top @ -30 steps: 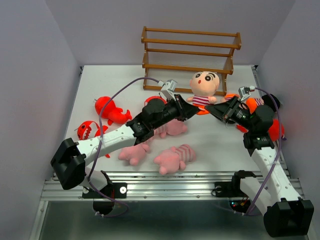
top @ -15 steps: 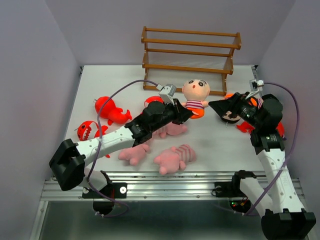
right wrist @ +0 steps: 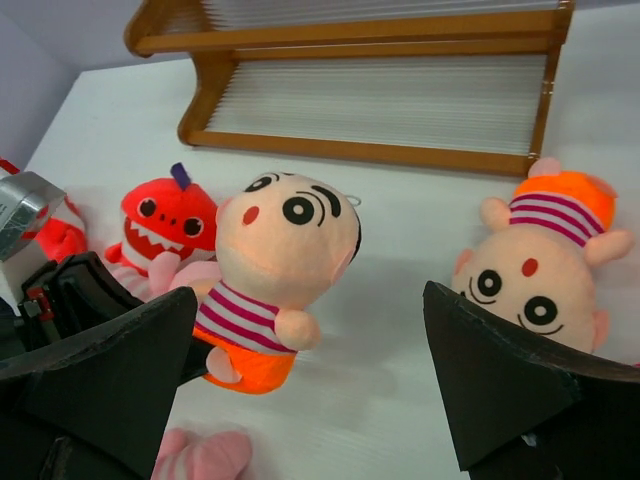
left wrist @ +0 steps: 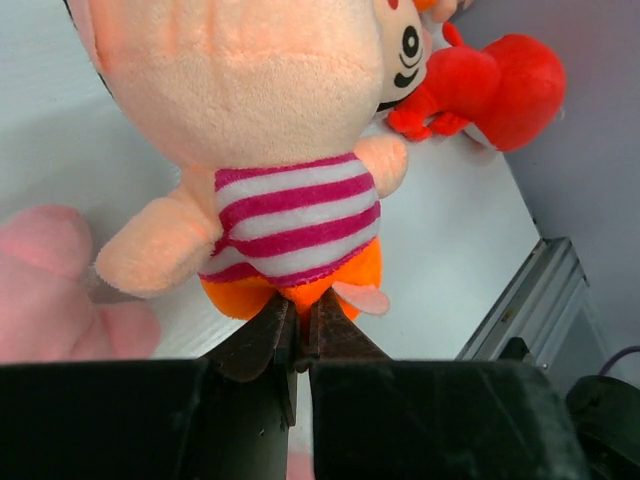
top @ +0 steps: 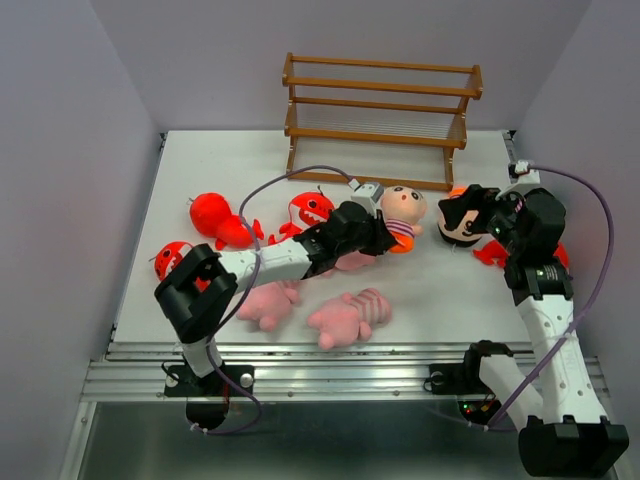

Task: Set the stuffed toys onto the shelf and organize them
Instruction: Place the stuffed toy onto shelf

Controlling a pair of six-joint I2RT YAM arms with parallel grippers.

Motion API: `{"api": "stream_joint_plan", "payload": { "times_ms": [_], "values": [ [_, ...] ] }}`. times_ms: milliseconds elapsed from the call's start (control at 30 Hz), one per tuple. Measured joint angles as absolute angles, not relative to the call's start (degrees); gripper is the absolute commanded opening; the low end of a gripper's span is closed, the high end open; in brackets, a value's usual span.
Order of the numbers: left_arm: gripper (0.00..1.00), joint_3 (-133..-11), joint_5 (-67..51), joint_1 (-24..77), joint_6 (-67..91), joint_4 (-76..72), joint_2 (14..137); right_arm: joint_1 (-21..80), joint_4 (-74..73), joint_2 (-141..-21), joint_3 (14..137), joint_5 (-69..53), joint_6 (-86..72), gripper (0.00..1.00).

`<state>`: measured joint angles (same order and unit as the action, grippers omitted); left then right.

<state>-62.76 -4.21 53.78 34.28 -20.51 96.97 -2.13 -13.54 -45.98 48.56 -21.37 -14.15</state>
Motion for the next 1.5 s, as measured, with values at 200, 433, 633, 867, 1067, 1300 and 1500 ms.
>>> {"api": "stream_joint_plan", "payload": {
  "times_ms": [200,433,633,867,1067,1300,1500],
  "values": [
    [0.0,-70.2,-3.4,53.8,32.9,-19.7,105.5,-3.5,-12.9,-46.5,45.7,-18.8,-11.7,1.0],
    [0.0,-81.0,-0.3,53.7,31.9,-19.5,114.7,-7.3,-12.2,-48.5,42.9,-17.6,-10.7,1.0],
    [0.0,-91.3,1.7,52.4,32.8,-18.8,123.5,-8.8,-10.9,-47.5,41.8,-17.5,-10.7,1.0],
    [0.0,-107.7,2.2,50.2,34.4,-15.5,135.5,-9.7,-10.4,-45.1,41.0,-17.4,-10.7,1.0],
    [0.0,-118.9,2.2,49.0,35.3,-13.7,142.4,-10.2,-9.8,-44.0,40.3,-17.4,-10.8,1.0],
    [0.0,-126.9,2.2,47.4,35.4,-12.9,148.2,-10.6,-9.7,-43.8,40.3,-17.8,-11.2,1.0],
    [0.0,-132.1,3.4,45.5,34.0,-13.2,151.7,-11.3,-9.0,-43.8,39.7,-18.1,-11.8,1.0]
  ]
}}
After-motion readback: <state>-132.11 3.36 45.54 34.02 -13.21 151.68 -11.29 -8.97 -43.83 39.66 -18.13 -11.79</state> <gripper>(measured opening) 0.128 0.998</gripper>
